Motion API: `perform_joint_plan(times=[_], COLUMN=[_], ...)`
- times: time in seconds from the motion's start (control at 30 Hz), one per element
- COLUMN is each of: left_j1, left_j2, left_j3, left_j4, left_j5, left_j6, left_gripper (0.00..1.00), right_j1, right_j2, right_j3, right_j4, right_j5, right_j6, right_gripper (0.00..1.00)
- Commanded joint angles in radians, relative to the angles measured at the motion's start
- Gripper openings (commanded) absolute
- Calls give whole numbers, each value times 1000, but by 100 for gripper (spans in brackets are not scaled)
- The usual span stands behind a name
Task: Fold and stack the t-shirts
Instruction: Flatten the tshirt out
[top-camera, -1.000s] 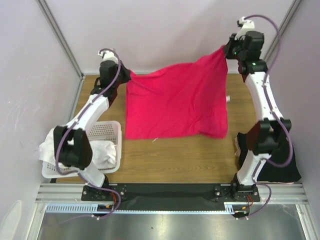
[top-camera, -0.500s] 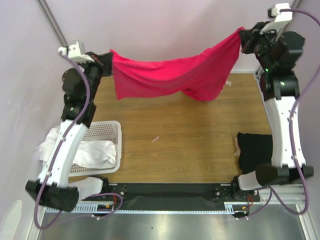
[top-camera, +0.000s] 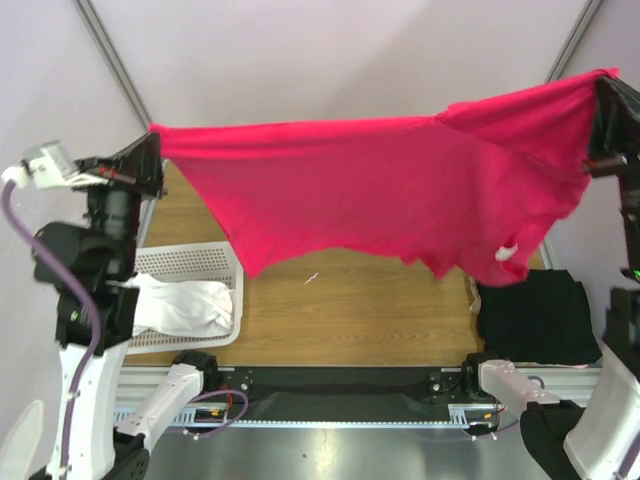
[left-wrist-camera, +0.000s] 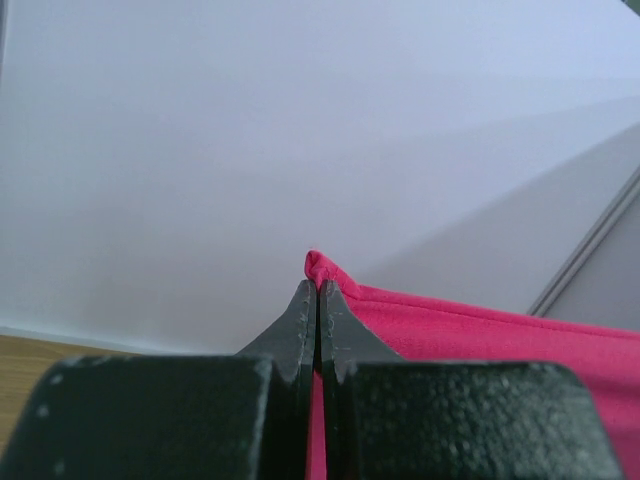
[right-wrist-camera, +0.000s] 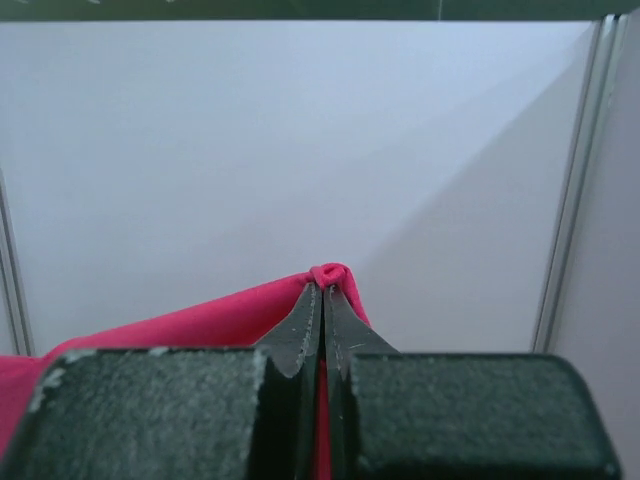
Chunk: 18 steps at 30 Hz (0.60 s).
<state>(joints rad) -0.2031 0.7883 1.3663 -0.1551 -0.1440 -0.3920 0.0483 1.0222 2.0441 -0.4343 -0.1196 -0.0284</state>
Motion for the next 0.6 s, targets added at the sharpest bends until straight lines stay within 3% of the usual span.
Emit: perform_joint_plan(times=[0.0,0.1,0.23,0.37,0.57], left_j1=[-2,-1,-2,-1,-1], left_j2=[-60,-78,-32,12,92], left_j3=[62,140,206,91,-148], left_j4=[-125,-248,-420,-352,-203], left_j5=[-5,-54,-107,-109,-74], left_j6=[-11,-16,-25,-47,-97], left_gripper=[0,0,0,0,0], right_j1=[-2,-5,-5,-2,-5], right_j2=[-8,-1,-39,-36,-24], right_j3=[91,182,116,-13,-363], right_j4=[-128,-239,-286,-308,-121], right_j5=[28,41,118,179,184], right_j6=[-30,-38,-25,-34,-77], right_gripper=[0,0,0,0,0])
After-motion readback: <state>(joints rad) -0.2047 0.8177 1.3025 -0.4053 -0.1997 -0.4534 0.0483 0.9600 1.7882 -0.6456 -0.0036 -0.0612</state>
